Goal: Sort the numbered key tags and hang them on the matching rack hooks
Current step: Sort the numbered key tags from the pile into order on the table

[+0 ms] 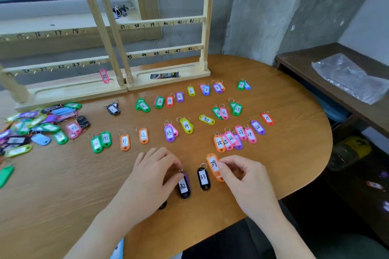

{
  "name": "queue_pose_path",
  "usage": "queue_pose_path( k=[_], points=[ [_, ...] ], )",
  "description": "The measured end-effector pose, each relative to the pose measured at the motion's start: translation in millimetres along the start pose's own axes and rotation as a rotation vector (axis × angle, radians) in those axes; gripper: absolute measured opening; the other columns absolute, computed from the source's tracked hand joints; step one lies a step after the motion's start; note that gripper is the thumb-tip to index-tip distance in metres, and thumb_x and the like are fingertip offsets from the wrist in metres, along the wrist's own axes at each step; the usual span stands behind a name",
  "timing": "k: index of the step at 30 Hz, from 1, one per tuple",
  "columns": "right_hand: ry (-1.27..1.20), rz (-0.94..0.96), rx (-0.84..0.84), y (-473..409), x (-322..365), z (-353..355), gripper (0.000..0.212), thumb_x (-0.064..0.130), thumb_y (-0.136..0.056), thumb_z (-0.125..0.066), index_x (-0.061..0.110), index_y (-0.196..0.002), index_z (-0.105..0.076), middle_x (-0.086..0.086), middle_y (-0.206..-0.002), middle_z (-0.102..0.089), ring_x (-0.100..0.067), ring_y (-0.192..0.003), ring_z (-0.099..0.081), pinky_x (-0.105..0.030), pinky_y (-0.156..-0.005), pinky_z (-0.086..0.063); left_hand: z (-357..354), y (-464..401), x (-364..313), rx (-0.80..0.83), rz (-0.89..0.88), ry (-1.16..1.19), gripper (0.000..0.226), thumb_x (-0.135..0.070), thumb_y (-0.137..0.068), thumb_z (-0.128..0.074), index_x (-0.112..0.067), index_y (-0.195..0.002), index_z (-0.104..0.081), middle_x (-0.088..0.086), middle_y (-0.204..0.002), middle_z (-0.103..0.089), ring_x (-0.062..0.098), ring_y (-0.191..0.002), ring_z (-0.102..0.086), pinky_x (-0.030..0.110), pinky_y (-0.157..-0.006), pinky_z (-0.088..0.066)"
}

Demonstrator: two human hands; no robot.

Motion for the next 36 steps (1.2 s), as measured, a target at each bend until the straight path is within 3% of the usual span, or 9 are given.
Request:
queue_pose_path(
  k=[4, 9, 15, 24, 32, 36],
  points=[
    [0.027, 0.042, -0.056, -1.8, -3.1, 10.3, 0.011, 0.022, -0.094, -0.07, 0.033, -0.096, -0.069, 0.021, -0.084, -0.072, 0.003, -0.087, -0.068, -0.013, -0.072, -0.053, -0.8, 4.4, 2.1, -0.031, 0.004, -0.003, 0.01, -0.042, -0.093, -0.06, -0.041, -0.104, -0.058, -0.027, -0.095, -0.046, 0.001, -0.095, -0.042, 0.017, -0.089, -0.03],
    [0.105, 0.024, -0.123, -5.9, -13.4, 30.0, 0.009, 0.022, -0.094, -0.07, 0.031, -0.091, -0.07, 0.017, -0.08, -0.07, 0.001, -0.085, -0.065, -0.012, -0.069, -0.05, 2.6, 10.9, 8.9, -0.08, 0.029, 0.01, 0.015, -0.037, -0.093, -0.064, -0.04, -0.107, -0.06, -0.025, -0.097, -0.052, 0.0, -0.097, -0.044, 0.02, -0.088, -0.03],
    [0.225, 0.001, -0.223, -11.5, -34.2, 46.5, 0.006, 0.023, -0.094, -0.07, 0.026, -0.099, -0.071, 0.016, -0.084, -0.069, 0.003, -0.084, -0.065, -0.018, -0.072, -0.054, 2.2, 15.7, 9.3, -0.096, 0.025, 0.032, 0.014, -0.036, -0.093, -0.066, -0.041, -0.103, -0.058, -0.027, -0.096, -0.051, -0.001, -0.096, -0.043, 0.018, -0.089, -0.03],
    [0.445, -0.017, -0.323, -38.1, -58.9, 88.9, 0.004, 0.019, -0.096, -0.068, 0.021, -0.099, -0.069, 0.015, -0.081, -0.065, -0.001, -0.076, -0.063, -0.014, -0.06, -0.048, -0.5, 9.7, -2.3, -0.134, -0.018, 0.013, 0.013, -0.037, -0.09, -0.063, -0.04, -0.102, -0.06, -0.027, -0.094, -0.05, 0.0, -0.093, -0.041, 0.018, -0.086, -0.031],
    [0.619, -0.092, -0.373, -54.4, -70.2, 110.5, 0.006, 0.02, -0.095, -0.068, 0.022, -0.091, -0.065, 0.011, -0.075, -0.061, -0.004, -0.067, -0.061, -0.026, -0.06, -0.055, 1.4, -0.7, 9.7, -0.169, 0.053, 0.043, 0.017, -0.031, -0.091, -0.069, -0.043, -0.095, -0.057, -0.029, -0.093, -0.052, -0.003, -0.097, -0.044, 0.019, -0.085, -0.022],
    [0.69, -0.109, -0.375, -57.1, -69.2, 112.6, 0.016, 0.03, -0.091, -0.073, 0.024, -0.084, -0.06, 0.006, -0.09, -0.051, -0.008, -0.066, -0.055, -0.023, -0.058, -0.048, 7.2, -2.1, 18.8, -0.21, 0.098, 0.048, 0.019, -0.028, -0.09, -0.071, -0.041, -0.095, -0.057, -0.027, -0.095, -0.054, 0.002, -0.096, -0.045, 0.028, -0.09, -0.028]
  ],
)
Point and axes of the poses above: each hand's wrist, its own y-axis away from the middle knuckle, its own z-axis out of the back of the hand, x = y × z, the point moved 1 cm from there along -y, towards the middle knuckle
